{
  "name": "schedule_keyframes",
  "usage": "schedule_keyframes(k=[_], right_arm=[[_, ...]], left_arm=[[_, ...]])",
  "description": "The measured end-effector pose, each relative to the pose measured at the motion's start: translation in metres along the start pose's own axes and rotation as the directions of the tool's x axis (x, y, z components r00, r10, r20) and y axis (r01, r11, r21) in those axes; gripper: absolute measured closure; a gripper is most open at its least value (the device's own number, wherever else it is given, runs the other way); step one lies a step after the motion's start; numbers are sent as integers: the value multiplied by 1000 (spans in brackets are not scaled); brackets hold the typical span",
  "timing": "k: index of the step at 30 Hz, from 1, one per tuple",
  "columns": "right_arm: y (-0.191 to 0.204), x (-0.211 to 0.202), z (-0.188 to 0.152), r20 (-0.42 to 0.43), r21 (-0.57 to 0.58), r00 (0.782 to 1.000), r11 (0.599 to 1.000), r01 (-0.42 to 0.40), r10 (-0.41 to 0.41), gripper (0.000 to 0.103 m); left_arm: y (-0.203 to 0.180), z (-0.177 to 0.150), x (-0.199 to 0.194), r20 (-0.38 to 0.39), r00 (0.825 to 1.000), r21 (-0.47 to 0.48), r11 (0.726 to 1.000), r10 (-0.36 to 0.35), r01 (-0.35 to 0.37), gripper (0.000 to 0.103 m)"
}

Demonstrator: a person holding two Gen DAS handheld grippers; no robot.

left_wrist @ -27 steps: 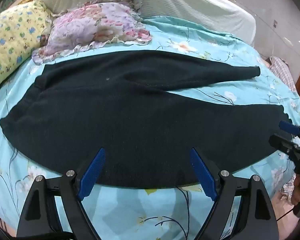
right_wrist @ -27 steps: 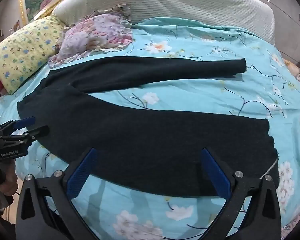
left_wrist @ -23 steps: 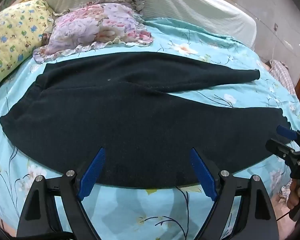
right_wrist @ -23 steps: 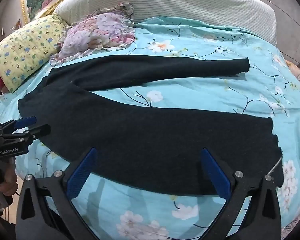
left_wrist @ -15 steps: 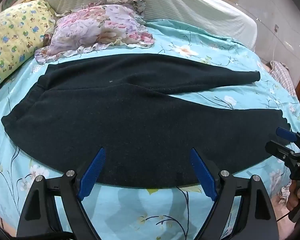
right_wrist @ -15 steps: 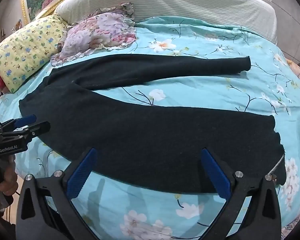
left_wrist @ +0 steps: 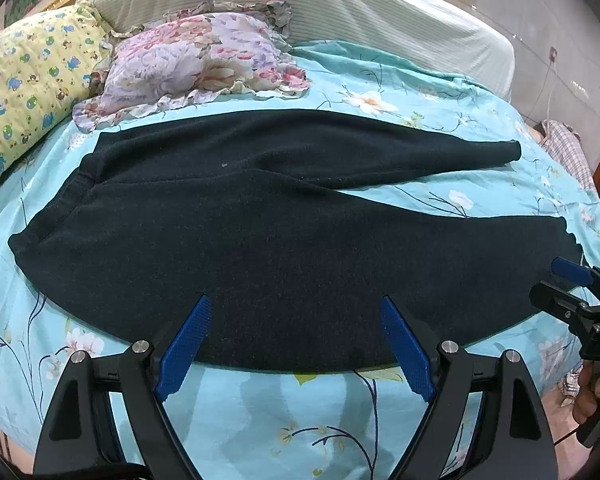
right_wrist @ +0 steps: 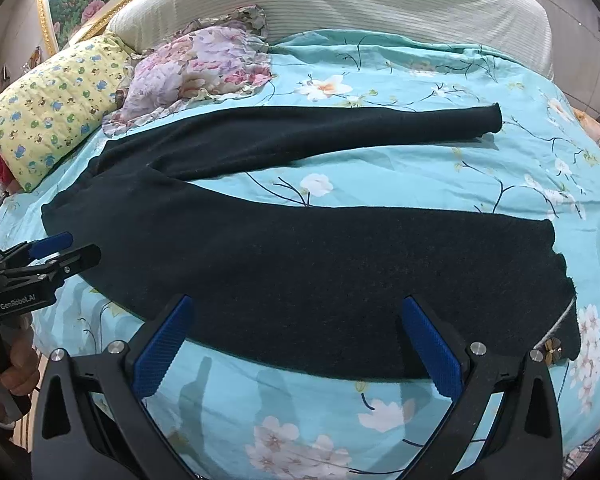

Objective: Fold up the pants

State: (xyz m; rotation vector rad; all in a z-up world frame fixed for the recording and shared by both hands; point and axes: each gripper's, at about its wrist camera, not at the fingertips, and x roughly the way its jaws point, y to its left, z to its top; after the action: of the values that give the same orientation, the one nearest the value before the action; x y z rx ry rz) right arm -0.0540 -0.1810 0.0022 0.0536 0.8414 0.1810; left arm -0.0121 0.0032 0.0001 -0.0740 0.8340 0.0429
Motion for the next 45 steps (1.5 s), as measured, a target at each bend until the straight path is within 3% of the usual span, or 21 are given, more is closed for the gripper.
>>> schedule_keyframes(k=[45], right_arm=[[-8,-7,4,21,47,999,999,-26,25,0]], left_arm=[[-2,5,2,-13,999,13,999,-46,46,16]])
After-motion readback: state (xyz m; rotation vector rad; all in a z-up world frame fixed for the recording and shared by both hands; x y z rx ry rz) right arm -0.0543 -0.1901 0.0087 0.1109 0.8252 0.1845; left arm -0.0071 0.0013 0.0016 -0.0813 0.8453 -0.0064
